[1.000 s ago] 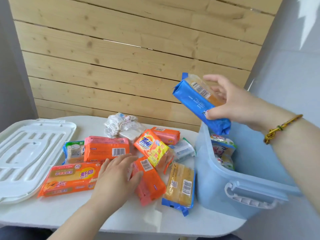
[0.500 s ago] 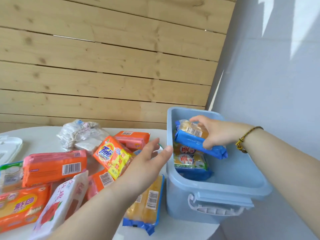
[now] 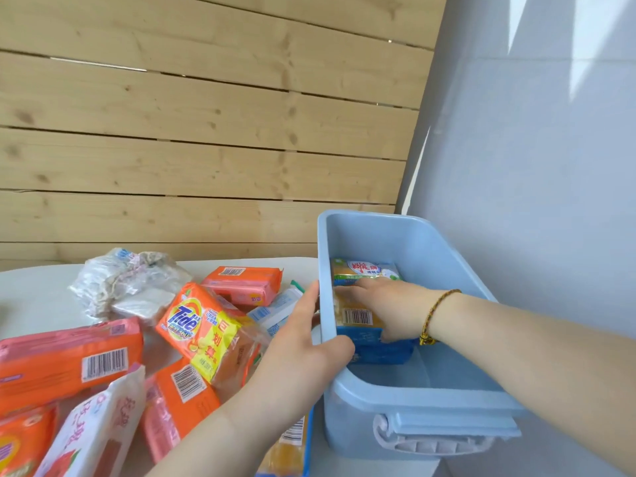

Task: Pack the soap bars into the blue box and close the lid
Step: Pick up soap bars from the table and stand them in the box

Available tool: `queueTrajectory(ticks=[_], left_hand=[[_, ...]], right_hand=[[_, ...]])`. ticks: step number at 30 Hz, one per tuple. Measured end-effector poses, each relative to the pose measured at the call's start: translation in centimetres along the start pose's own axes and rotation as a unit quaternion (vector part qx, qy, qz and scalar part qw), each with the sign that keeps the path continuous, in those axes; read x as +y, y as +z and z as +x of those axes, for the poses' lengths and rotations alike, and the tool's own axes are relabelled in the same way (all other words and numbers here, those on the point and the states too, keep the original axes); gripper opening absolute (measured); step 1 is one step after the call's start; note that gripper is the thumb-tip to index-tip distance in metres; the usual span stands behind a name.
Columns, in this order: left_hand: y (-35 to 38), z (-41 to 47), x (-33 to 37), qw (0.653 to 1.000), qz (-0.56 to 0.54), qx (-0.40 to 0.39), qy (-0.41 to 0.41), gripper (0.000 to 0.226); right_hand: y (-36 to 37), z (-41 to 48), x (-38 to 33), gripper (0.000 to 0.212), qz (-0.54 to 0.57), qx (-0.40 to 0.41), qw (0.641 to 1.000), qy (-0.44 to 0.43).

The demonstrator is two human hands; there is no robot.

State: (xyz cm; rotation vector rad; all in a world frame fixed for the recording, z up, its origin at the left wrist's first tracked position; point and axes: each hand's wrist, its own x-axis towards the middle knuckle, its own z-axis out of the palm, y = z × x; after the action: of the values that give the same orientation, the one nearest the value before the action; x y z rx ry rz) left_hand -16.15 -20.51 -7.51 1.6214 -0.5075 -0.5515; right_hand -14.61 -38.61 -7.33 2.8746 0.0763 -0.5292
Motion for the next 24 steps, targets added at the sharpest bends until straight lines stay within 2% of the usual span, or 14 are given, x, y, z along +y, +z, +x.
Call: queueTrajectory(ticks=[3, 6, 13, 15, 17, 19, 22, 24], left_hand=[[0.0, 0.0, 0.0, 1.000, 0.009, 0.001, -0.002, 0.071], [0.0, 0.0, -0.1, 1.000, 0.005, 0.003, 0.002, 0.074], [-0.1, 0.2, -0.4, 1.000, 0.024, -0.009, 0.017, 0.069], [-0.5, -0.3, -0.4, 0.999, 0.023, -0.007, 0.029, 0.064], [-1.2, -1.1, -0.9, 0.998, 0.025, 0.008, 0.060, 0.042], [-3.1, -2.5, -1.8, 0.994, 0.041, 0.055, 0.085, 0.029], [-6.9, -4.9, -3.6, 0.979, 0.107, 0.148, 0.088, 0.022], [-9.1, -6.3, -5.0, 0.957, 0.197, 0.196, 0.082, 0.017]], right_hand=[[0.2, 0.1, -0.1, 0.092, -0.048, 0.033, 0.998, 0.013], [0.2, 0.3, -0.4, 0.083, -0.113, 0.081, 0.990, 0.033], [0.6, 0.6, -0.2, 0.085, -0.056, 0.051, 0.996, 0.057], [0.3, 0.5, -0.1, 0.090, -0.011, 0.026, 0.998, 0.061], [-0.2, -0.1, 0.0, 0.091, 0.084, 0.006, 0.993, 0.081], [-0.8, -0.6, -0.3, 0.080, 0.181, 0.013, 0.979, 0.096], [-2.8, -1.4, -0.8, 0.061, 0.223, 0.069, 0.964, 0.130], [-4.6, -1.7, -1.3, 0.048, 0.273, 0.160, 0.935, 0.161]])
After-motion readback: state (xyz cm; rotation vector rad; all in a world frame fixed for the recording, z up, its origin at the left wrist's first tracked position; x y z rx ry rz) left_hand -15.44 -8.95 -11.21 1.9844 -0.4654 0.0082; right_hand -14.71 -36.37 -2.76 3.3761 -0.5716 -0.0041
